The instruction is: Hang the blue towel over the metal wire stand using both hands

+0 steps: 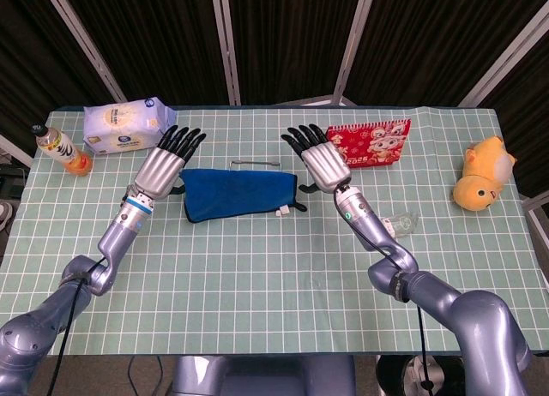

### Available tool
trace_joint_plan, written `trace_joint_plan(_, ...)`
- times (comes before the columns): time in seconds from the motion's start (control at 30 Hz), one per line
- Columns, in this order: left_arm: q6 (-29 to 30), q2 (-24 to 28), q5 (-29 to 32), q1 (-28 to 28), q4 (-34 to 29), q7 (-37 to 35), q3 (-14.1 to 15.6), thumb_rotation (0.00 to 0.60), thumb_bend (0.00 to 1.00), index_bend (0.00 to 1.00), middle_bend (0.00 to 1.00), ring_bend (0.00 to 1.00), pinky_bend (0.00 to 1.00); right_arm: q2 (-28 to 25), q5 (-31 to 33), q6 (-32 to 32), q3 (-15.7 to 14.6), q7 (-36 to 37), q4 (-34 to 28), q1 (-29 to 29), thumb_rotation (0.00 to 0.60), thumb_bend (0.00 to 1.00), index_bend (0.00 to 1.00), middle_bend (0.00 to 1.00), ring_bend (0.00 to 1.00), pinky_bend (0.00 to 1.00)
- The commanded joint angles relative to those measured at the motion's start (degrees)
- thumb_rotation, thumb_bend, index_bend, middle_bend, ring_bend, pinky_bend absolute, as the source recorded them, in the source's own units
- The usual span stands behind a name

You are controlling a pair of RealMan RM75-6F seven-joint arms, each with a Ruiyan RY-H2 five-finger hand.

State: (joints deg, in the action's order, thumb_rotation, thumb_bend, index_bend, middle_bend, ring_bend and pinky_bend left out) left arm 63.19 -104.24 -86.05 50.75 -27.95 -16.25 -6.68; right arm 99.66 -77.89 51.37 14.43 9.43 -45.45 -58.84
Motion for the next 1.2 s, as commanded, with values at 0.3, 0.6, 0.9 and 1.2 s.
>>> trace_joint_plan(0.3,-0.4,4.3,2.1,-2.7,-4.3,1.8,-0.6,0.600,0.02,0.00,0.00,0.00,0.00,-3.5,-0.9,2.9,-0.7,-0.9,-5.6,2.4,0.600,0.00,0.24,0.04,0.00,0.00)
trace_joint_plan(0.6,8.3,15.1,2.8,-10.8,-16.1,2.0,-0.5,0.600,0.02,0.00,0.00,0.00,0.00,-16.3,-6.3,12.7,-4.8,-2.9,-21.4,10.4,0.600,0.00,0.11,0.03,0.00,0.00)
trace_joint_plan(0.9,17.5,29.3,4.2,-22.1,-40.8,10.7,1.8,0.600,0.02,0.00,0.00,0.00,0.00,-27.7,-10.8,24.4,-10.5,-6.6,-31.0,21.6,0.600,0.00,0.07,0.00,0.00,0.00)
trace_joint_plan(1.2,26.8,37.2,2.0,-32.9,-60.2,20.9,7.3,0.600,0.02,0.00,0.00,0.00,0.00,-33.7,-10.9,35.4,-14.9,-7.9,-38.8,34.3,0.600,0.00,0.09,0.00,0.00,0.00)
